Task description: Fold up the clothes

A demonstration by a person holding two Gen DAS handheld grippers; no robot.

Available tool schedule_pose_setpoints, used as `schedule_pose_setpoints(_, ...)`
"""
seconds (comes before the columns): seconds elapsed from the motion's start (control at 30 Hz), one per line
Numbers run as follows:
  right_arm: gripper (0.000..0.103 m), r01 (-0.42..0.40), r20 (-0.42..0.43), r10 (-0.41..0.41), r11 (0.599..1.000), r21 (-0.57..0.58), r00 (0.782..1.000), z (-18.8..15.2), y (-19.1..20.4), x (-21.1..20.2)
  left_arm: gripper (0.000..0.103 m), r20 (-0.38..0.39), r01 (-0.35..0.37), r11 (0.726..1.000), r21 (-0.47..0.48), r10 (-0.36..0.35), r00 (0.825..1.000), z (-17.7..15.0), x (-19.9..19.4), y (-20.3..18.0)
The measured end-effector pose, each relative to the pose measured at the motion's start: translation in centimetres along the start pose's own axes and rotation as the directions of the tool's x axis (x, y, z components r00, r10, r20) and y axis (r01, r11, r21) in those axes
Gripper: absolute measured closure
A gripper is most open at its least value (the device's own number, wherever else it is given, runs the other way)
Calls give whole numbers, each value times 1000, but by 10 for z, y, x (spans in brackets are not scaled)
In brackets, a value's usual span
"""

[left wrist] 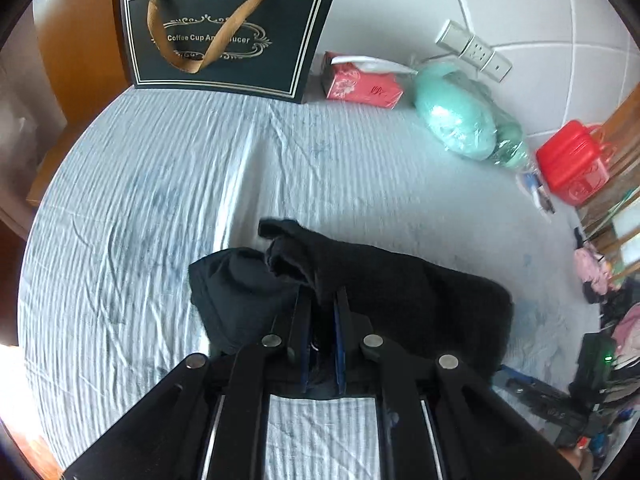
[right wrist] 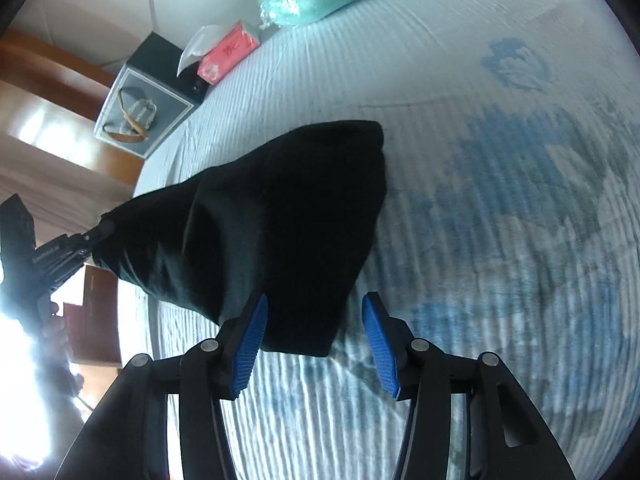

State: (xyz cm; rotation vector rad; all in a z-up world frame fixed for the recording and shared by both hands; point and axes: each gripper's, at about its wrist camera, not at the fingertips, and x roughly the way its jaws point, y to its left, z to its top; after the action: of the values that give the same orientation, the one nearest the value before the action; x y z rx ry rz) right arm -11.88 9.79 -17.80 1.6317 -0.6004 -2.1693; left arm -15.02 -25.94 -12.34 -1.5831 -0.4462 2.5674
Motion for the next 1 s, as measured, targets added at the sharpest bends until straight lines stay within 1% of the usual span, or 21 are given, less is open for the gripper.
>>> schedule_pose_setpoints(0.07, 52, -4, 6, 4, 1000, -1, 1000, 2, 2, -1, 93, 58, 42, 999, 7, -43, 997, 5, -23, -4)
schedule_pose_setpoints(0.1, 52, -4, 9, 5, 1000, 0, 1000, 2, 2, -2, 93, 104, 31, 999, 12, -32, 994, 7, -37, -4)
schedule_pose_setpoints(0.13, 51, -3, 8, 3, 1000, 0, 1000, 3, 2, -4, 93, 152, -2, 1000, 11, 0, 988, 11, -50, 0)
schedule_pose_setpoints(0.17, 51, -1, 7, 1, 1000, 1, 1000, 4, 1, -5, 93, 173, -18, 1000, 3, 17, 985, 14, -56, 6)
schedule_pose_setpoints(0.23, 50, -4, 4, 4, 1000, 5, 1000, 5, -1, -5, 93, 116, -23, 1000, -13, 25, 993, 16, -44, 21)
schedule_pose_setpoints(0.3, 49, 3, -6, -3, 1000, 14, 1000, 7, -2, -1, 93, 47, -59, 998, -20, 60, 997, 12, -24, 30)
schedule_pose_setpoints(0.37, 49, 7, -7, -6, 1000, 27, 1000, 8, -4, 1, 93, -22, -47, 999, -25, 46, 999, 5, -3, 34)
schedule_pose_setpoints(0.43, 49, 0, -12, 1, 999, 40, 1000, 9, -6, 2, 93, -61, -27, 999, -43, 24, 998, 0, 14, 34)
schedule_pose_setpoints(0.5, 50, 8, -20, -7, 1000, 29, 1000, 9, -5, 2, 84, -70, -18, 999, -37, 16, 997, -1, 26, 30)
schedule_pose_setpoints(0.57, 50, 13, -26, -12, 1000, 21, 1000, 8, -3, 3, 48, -76, -12, 1000, -26, 10, 997, -2, 37, 25)
schedule_pose_setpoints(0.6, 50, 8, -30, -8, 1000, 21, 1000, 8, -3, 3, 45, -79, -9, 1000, -21, 8, 997, -3, 43, 22)
schedule_pose_setpoints(0.63, 50, 3, -34, -2, 1000, 20, 999, 7, -4, 2, 45, -82, -6, 1000, -15, 5, 997, -3, 49, 20)
schedule_pose_setpoints(0.67, 49, -3, -41, 4, 1000, 15, 999, 5, -4, 2, 48, -83, 7, 1000, -5, -8, 996, -3, 54, 16)
schedule_pose_setpoints(0.7, 50, -9, -48, 10, 1000, 10, 999, 4, -3, 3, 58, -93, -3, 1000, 13, 4, 996, -2, 59, 11)
schedule_pose_setpoints(0.73, 50, -2, -52, 2, 1000, -7, 999, 2, 0, 4, 93, -109, -34, 999, 40, 39, 993, -1, 63, 5)
schedule_pose_setpoints(0.77, 50, 8, -54, -9, 1000, -26, 998, 0, 3, 5, 95, -115, -52, 997, 57, 58, 992, 1, 64, 1)
schedule_pose_setpoints(0.87, 48, 37, -61, -42, 996, -85, 997, -7, 14, 10, 96, -74, -56, 996, 75, 62, 995, 7, 50, -8)
schedule_pose_setpoints(0.93, 42, 55, -65, -64, 991, -124, 996, -12, 20, 12, 99, -52, -56, 996, 71, 59, 997, 12, 39, -9)
schedule_pose_setpoints(1.0, 39, 102, -60, -118, 969, -227, 991, -18, 34, 16, 99, -38, -47, 997, 60, 50, 998, 17, 31, -8)
